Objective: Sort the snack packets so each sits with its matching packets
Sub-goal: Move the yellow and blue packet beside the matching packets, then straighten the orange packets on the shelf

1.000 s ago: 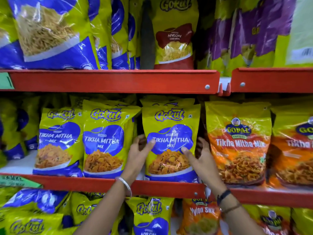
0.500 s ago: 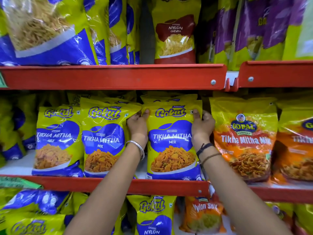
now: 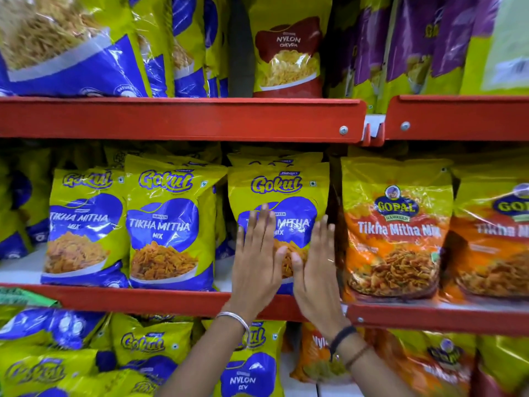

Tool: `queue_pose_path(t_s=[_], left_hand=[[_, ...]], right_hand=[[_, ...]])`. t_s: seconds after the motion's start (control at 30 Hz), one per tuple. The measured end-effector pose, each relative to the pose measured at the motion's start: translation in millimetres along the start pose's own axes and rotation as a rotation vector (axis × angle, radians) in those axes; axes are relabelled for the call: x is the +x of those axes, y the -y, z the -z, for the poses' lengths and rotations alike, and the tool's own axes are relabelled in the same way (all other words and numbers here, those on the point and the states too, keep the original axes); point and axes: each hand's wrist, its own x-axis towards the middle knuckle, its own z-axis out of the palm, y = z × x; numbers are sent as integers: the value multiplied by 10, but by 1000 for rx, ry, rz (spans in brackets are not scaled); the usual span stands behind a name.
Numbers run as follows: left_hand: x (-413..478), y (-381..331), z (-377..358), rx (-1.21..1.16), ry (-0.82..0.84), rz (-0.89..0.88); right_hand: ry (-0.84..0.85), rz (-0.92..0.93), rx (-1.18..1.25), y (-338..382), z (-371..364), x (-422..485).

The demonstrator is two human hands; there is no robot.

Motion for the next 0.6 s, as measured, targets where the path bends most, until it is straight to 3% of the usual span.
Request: queue_pose_path(t_s=[0.13,0.27,0.43,0.6], left_hand=[[-48,70,-98,208,75,56],[-80,-17,-104,272,80,127],[-190,-625,-212,80,97,66],[-7,-1391,-537,-104,134,-43]], right_hand=[[89,18,-231,-160,-37,35],[162,46,-190,-127,87,26],[86,155,-25,-308,732,-129],[14,51,-106,-924,1318,-91]])
